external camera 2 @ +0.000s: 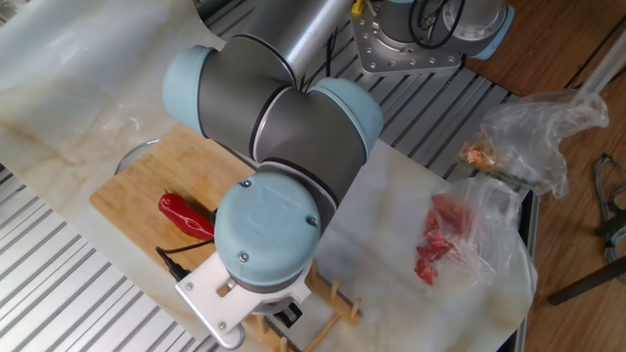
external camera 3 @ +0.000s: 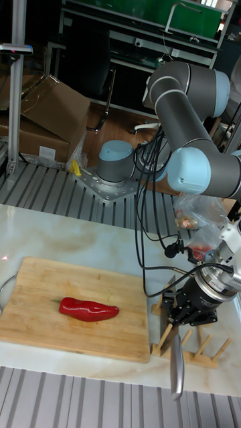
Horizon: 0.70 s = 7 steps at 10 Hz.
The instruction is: Chop the chili peppers
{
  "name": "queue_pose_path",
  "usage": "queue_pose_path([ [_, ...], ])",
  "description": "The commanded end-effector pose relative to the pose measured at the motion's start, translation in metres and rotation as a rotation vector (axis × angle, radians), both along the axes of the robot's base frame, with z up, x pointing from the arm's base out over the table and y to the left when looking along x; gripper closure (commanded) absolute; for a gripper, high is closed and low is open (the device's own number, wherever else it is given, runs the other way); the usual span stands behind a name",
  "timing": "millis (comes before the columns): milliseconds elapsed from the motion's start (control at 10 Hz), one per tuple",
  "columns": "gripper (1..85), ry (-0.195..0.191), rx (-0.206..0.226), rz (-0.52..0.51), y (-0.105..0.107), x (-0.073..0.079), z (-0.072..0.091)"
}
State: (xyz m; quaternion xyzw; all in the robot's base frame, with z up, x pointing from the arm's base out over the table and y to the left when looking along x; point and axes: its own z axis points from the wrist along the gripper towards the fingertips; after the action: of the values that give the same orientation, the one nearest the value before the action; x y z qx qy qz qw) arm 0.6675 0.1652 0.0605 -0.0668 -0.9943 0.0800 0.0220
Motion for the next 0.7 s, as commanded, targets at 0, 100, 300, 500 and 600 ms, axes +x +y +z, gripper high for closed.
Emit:
queue_pose_path([
  [0,84.3,0.000,0.024,-0.009,0.005,0.000,0.001],
  [100,84.3,0.001,0.027,-0.006,0.006,0.000,0.002],
  [300,84.3,0.002,0.035,0.021,0.008,-0.002,0.011],
  [500,84.3,-0.003,0.058,0.057,0.014,-0.008,0.034],
  [600,84.3,-0.005,0.067,0.078,0.017,-0.011,0.048],
])
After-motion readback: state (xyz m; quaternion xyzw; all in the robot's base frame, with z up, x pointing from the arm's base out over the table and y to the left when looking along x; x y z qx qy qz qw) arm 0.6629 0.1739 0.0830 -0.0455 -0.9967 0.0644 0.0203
